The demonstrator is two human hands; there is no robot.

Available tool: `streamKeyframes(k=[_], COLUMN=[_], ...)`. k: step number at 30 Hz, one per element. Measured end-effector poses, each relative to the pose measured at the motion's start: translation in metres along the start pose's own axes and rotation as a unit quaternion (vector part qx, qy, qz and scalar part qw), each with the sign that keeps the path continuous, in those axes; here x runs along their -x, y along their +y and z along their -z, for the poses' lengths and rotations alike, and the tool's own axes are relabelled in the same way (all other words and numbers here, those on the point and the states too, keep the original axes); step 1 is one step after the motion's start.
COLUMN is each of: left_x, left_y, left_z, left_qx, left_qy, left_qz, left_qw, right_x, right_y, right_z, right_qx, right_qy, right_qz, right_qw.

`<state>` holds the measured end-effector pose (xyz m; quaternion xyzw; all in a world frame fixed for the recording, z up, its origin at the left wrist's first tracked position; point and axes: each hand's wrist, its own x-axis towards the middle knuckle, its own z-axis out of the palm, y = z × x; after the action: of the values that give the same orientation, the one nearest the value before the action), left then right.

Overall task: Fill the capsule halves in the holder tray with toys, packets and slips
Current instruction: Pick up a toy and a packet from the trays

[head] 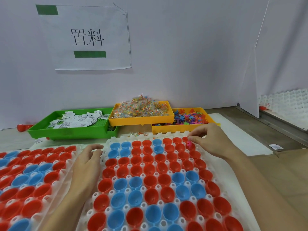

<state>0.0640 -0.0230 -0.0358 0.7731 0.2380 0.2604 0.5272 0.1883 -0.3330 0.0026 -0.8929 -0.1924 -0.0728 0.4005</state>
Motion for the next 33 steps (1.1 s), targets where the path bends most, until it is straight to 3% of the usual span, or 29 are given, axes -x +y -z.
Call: streamKeyframes(k=[15, 22, 28, 33], left_x=[-0.002, -0.001, -0.001, 0.000], left_y=[-0.002, -0.002, -0.001, -0.002], left_z=[-0.001, -0.002, -0.002, -0.003], left_qx=[0.015, 0.022, 0.024, 0.034], left_qy=[0.010, 0.020, 0.014, 0.020], left_qz=[-0.012, -0.026, -0.020, -0.018], left_qw=[1.000, 0.999, 0.999, 0.999], right_x=[0.002, -0.031, -0.122, -0.160], right_y=[-0.001, -0.030, -0.069, -0.066], right_z=[0.001, 0.008, -0.027, -0.053], right_qx=[0.022, 0.028, 0.160, 0.330], right_qy=[-0.007, 0.075, -0.013, -0.097], right_qz=[-0.003, 0.050, 0.033, -0.034], right_qw=[1.000, 0.996, 0.986, 0.938])
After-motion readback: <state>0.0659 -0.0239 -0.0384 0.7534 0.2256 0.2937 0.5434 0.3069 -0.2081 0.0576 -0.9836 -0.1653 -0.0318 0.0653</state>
